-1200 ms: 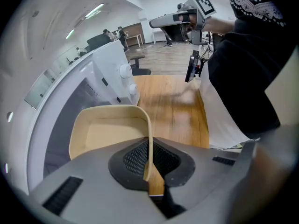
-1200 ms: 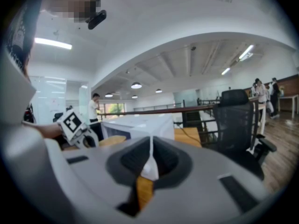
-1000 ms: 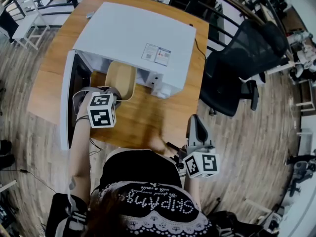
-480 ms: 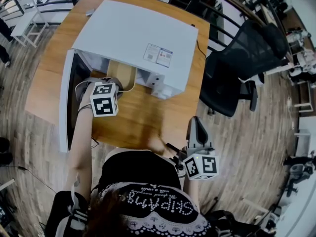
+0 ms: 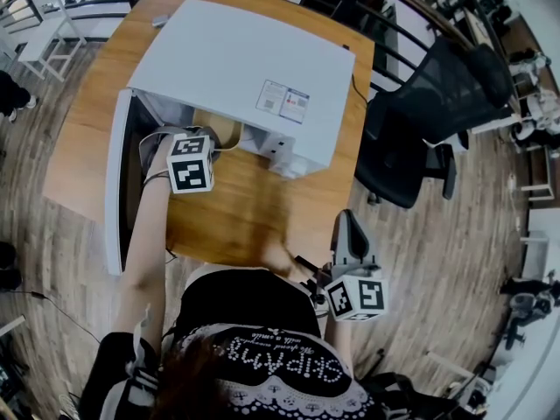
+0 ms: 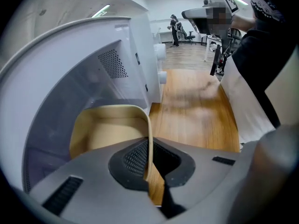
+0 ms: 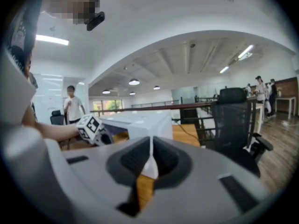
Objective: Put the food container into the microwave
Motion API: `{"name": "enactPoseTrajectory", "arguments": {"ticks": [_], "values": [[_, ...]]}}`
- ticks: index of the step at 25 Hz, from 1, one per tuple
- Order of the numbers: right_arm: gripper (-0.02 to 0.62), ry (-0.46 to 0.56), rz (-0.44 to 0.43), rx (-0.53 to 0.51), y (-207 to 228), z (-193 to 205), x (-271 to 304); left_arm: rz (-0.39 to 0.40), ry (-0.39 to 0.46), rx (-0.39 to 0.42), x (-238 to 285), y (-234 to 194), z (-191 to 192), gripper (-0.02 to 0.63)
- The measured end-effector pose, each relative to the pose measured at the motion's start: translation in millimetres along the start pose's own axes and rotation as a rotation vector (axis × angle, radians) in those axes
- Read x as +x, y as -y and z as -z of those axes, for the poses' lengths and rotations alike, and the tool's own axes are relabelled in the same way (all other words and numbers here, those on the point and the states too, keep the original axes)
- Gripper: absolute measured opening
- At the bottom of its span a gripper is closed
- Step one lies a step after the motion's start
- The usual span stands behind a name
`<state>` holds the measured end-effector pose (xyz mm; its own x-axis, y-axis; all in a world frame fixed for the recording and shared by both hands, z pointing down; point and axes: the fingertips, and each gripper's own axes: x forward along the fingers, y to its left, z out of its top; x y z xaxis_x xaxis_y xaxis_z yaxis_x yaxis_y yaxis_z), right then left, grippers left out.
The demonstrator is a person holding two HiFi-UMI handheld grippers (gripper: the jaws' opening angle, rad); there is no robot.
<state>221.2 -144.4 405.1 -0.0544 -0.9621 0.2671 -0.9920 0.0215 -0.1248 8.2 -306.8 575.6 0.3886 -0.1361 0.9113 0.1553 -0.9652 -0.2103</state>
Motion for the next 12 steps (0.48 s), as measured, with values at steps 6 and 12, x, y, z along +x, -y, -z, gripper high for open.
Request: {"name": "enactPoseTrajectory", "arguments": {"ticks": [6,12], "values": [[0.038,-0.006,0.005,0.000,1.2,0.3,4.6,-0.041,0.002,-0.008,10.1,-18.3,3.6,0.035],[0.038,-0.015,0.016,0.000,4.0,1.8,4.8,-0.061,0.003,-0.006,16.9,-31.6,6.3,0.035]]}}
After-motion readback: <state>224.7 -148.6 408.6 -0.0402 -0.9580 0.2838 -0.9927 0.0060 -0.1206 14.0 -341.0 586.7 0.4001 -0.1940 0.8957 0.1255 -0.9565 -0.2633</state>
